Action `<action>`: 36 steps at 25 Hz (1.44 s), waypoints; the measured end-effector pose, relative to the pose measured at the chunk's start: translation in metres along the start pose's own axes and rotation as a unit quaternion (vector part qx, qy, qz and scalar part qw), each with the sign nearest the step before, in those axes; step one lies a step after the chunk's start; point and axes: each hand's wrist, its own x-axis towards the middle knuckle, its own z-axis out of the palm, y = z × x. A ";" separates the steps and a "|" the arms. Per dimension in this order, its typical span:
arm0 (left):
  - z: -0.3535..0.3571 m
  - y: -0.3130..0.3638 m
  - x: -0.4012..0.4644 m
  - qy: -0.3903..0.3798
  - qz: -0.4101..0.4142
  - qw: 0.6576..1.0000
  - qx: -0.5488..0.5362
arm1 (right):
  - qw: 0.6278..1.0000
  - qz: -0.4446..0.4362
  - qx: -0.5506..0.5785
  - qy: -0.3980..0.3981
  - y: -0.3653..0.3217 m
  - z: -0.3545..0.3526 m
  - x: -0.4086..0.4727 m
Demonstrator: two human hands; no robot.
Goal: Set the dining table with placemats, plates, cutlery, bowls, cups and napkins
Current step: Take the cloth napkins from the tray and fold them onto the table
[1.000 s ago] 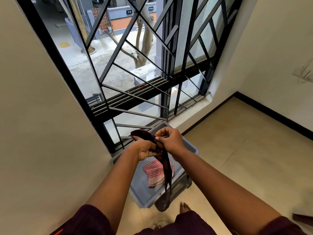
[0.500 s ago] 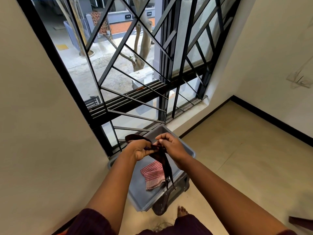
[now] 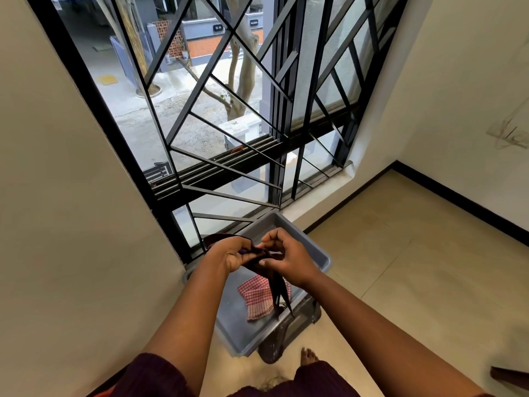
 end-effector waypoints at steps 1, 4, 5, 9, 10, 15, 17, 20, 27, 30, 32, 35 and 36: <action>0.001 0.000 -0.003 -0.006 -0.002 1.000 -0.009 | 0.999 -0.016 -0.029 0.025 0.000 0.003 0.000; -0.003 0.000 -0.008 -0.018 0.013 1.000 -0.010 | 0.991 -0.035 -0.086 0.102 -0.004 0.002 0.005; -0.009 0.000 -0.003 -0.009 0.022 1.000 0.001 | 0.988 -0.037 -0.096 0.115 -0.006 -0.002 0.008; -0.047 0.002 0.010 0.099 0.173 0.930 0.308 | 0.971 -0.064 -0.202 0.114 -0.007 -0.021 0.014; -0.055 0.002 0.014 0.115 0.233 0.864 0.431 | 0.965 -0.065 -0.230 0.105 -0.006 -0.023 0.016; -0.074 0.007 0.005 0.227 0.391 0.581 0.676 | 0.943 -0.043 -0.303 0.131 0.008 -0.036 0.024; -0.079 0.011 0.003 0.191 0.446 0.644 0.592 | 0.944 -0.036 -0.294 0.143 0.009 -0.041 0.023; -0.076 0.017 0.000 0.103 0.455 0.768 0.438 | 0.963 -0.034 -0.203 0.172 0.003 -0.045 0.023; -0.063 0.028 -0.017 0.000 0.469 0.858 0.210 | 0.966 -0.007 -0.038 0.257 0.001 -0.059 0.028; -0.059 0.031 -0.022 -0.026 0.488 0.850 0.198 | 0.962 0.006 0.031 0.273 0.009 -0.055 0.028; -0.057 0.034 -0.029 -0.042 0.467 0.865 0.181 | 0.965 0.005 0.046 0.260 0.010 -0.056 0.028; -0.060 0.038 -0.033 -0.089 0.432 0.868 0.227 | 0.985 -0.020 -0.025 0.170 0.010 -0.060 0.026; -0.063 0.038 -0.032 -0.092 0.437 0.852 0.274 | 0.989 -0.018 -0.046 0.139 0.010 -0.059 0.026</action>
